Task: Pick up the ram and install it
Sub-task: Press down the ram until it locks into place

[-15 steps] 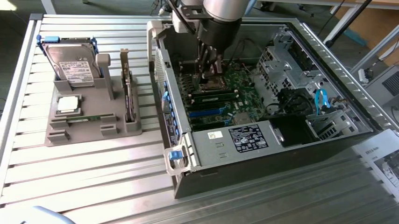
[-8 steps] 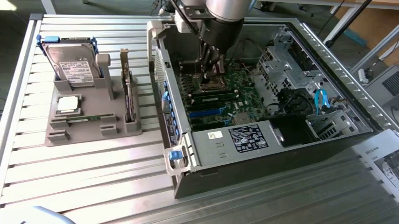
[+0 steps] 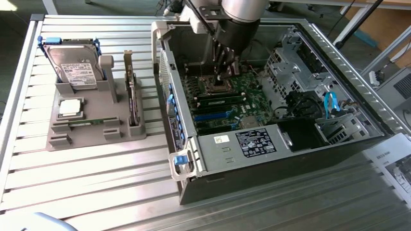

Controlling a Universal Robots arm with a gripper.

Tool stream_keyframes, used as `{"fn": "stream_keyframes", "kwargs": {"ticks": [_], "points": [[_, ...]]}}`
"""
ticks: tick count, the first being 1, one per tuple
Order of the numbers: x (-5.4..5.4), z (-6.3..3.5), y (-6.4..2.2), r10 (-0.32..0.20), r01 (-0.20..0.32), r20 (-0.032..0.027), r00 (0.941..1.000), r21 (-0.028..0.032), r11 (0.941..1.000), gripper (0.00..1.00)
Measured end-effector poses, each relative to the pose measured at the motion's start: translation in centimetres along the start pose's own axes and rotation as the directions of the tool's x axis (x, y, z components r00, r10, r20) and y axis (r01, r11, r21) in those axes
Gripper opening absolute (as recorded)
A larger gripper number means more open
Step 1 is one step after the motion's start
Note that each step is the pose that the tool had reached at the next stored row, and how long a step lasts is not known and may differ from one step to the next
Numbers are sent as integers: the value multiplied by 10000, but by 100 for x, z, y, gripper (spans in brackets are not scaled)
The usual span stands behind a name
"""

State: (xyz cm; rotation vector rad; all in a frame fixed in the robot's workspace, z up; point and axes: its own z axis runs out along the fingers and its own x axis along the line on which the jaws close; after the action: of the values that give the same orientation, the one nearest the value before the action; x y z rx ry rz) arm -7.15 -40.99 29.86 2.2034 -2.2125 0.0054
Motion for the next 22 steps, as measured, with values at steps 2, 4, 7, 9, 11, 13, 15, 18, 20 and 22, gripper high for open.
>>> {"fn": "stream_keyframes", "kwargs": {"ticks": [2, 4, 7, 9, 11, 13, 15, 18, 20, 22], "points": [[0, -1, -54, -1, 1, 0, 10000, 0, 10000, 10], [0, -1, -111, 0, 0, 0, 10000, 0, 10000, 10], [-1, -3, -204, -2, 2, -1, 10000, 0, 10000, 10], [-1, -3, -264, 0, 0, 0, 10000, 0, 10000, 10], [-1, -4, -326, -1, 1, 0, 10000, 0, 10000, 10], [-1, -4, -377, 0, 0, 0, 10000, 0, 10000, 10], [-2, -5, -424, 0, 0, 0, 10000, 0, 10000, 10], [-2, -5, -496, 0, 0, 1, 10000, 0, 10000, 10], [-2, -6, -533, 0, 0, -1, 10000, 0, 10000, 10], [-2, -6, -564, -1, 1, 0, 10000, 0, 10000, 10]]}}
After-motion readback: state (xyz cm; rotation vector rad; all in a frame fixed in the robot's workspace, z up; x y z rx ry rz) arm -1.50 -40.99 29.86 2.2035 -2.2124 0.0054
